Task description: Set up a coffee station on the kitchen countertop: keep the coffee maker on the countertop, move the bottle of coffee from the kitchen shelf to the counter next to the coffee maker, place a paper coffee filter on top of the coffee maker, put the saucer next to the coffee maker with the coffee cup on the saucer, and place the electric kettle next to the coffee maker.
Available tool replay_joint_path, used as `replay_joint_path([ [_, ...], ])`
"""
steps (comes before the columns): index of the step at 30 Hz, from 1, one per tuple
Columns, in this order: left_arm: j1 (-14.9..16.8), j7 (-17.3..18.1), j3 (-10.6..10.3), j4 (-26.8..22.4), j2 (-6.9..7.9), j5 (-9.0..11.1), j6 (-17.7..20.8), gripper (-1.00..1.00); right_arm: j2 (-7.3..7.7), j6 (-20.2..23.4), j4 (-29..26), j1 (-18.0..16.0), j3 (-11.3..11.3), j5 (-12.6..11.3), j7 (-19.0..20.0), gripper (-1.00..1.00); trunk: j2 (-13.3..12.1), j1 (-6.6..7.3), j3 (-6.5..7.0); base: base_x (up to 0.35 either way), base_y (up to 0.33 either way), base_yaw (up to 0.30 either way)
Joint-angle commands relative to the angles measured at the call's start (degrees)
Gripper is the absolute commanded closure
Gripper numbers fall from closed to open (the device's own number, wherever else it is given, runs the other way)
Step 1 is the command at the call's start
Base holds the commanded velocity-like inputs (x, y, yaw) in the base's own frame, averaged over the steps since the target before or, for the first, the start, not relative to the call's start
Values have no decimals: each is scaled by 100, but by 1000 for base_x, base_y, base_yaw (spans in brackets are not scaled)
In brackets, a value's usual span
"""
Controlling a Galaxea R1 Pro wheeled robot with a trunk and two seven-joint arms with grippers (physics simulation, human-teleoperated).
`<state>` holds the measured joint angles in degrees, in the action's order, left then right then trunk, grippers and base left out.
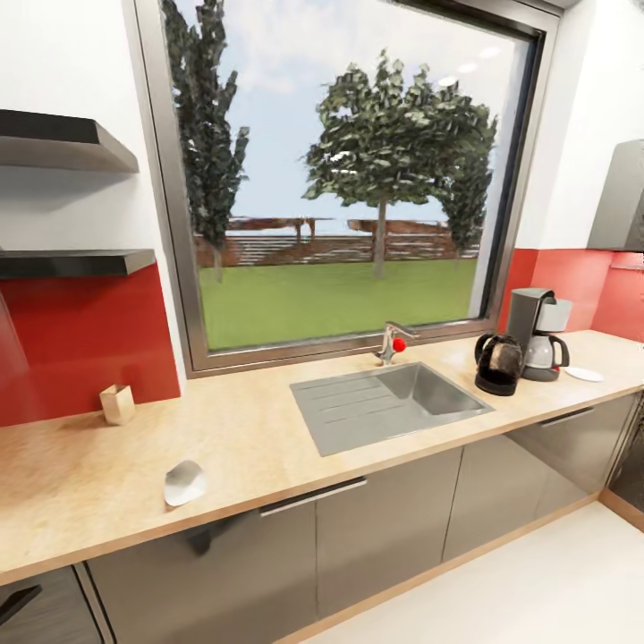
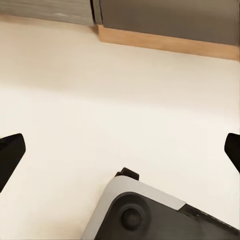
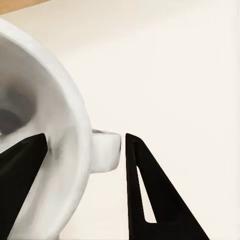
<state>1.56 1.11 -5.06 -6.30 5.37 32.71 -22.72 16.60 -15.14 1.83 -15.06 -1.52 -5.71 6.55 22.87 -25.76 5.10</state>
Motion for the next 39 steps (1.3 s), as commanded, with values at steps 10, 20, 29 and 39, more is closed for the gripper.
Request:
replay_joint_path([
  [10, 2, 12, -48, 8, 5, 64, -22, -100, 1, -33, 19, -7, -15, -70, 57, 100, 4, -2, -2, 36, -292, 0],
  [20, 2, 12, -48, 8, 4, 69, -22, -100, 1, -33, 19, -6, -15, -70, 57, 100, 4, -2, -2, 92, -292, 228],
  [29, 2, 12, -46, 7, 6, 75, -22, -100, 2, -33, 19, -8, -15, -74, 57, 100, 4, -2, -2, 98, -292, 157],
  [39, 2, 12, -48, 9, 0, 73, -22, -100, 1, -33, 19, -6, -15, -73, 57, 100, 4, -2, -2, 99, -293, 4],
])
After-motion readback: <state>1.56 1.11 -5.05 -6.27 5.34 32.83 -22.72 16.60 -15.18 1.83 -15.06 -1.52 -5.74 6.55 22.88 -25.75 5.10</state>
